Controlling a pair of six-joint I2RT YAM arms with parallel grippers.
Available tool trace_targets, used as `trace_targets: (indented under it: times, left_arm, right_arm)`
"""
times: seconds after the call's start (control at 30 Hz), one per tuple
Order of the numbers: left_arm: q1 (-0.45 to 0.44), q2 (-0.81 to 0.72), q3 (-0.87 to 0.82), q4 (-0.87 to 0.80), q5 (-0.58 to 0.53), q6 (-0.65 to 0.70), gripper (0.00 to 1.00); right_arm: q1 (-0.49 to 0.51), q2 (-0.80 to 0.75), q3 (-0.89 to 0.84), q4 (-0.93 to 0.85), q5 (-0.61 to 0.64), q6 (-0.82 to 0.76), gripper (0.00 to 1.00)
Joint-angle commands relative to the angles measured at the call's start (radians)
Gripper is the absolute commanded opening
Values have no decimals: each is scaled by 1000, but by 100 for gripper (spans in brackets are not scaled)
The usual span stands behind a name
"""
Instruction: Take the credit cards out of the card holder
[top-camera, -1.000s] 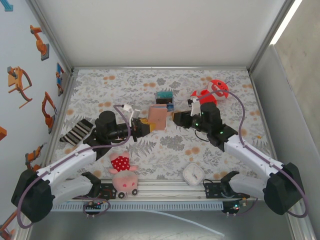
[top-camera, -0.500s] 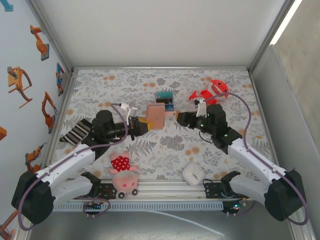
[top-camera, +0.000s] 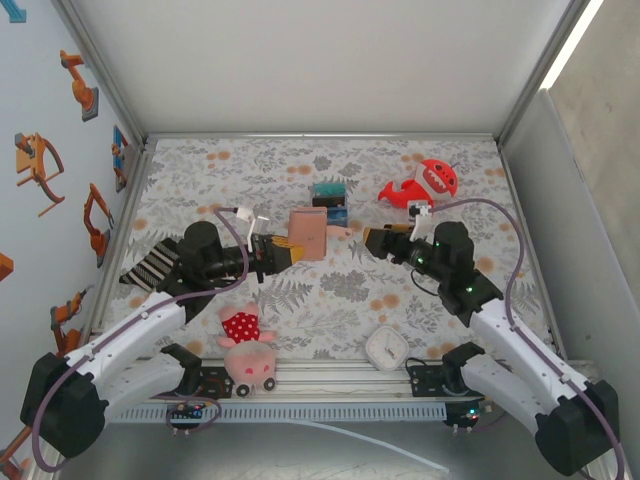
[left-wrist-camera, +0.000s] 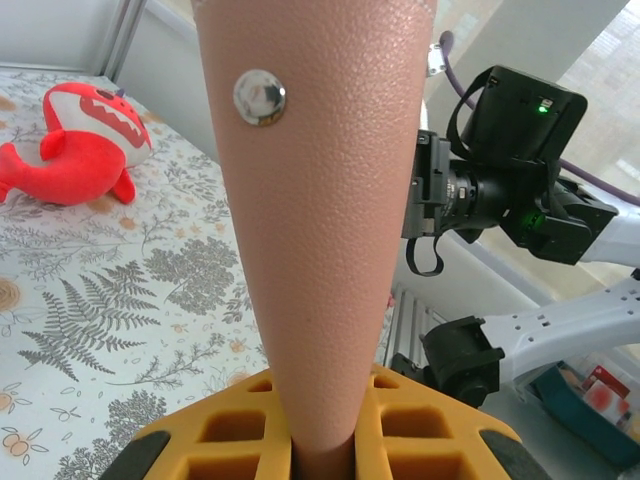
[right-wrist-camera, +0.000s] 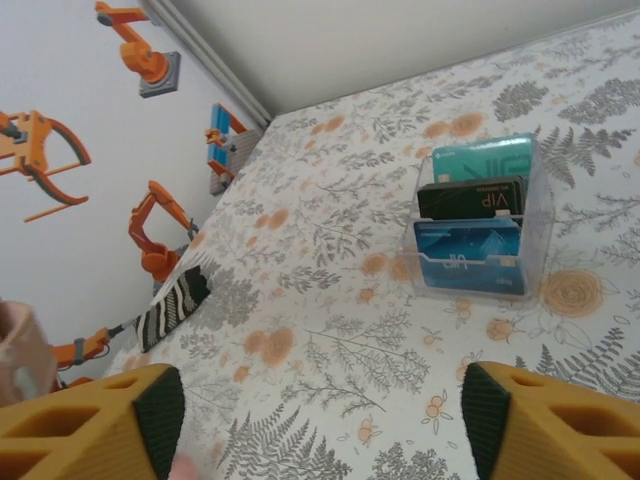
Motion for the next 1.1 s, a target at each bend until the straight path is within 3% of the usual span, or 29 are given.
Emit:
trace_targets:
  times: [0.0, 0.2, 0.4, 0.63, 1.07]
  left_arm:
    - [9, -13, 8, 12, 49, -10, 0]
    - [9, -1, 24, 29, 106, -14, 0]
    - [6, 50, 39, 81, 150, -34, 0]
    - [-8, 123, 51, 193, 206, -92, 0]
    - [-35, 131, 63, 214, 218, -76, 0]
  right_arm:
    - [-4, -54, -39, 89, -78, -10, 81]
    - [-5, -50, -71, 293, -279, 47, 88]
    - [0, 54, -42, 451, -421, 116, 79]
    - [42, 154, 8, 491, -453, 112, 68]
    - [73, 198, 15, 514, -464, 112, 51]
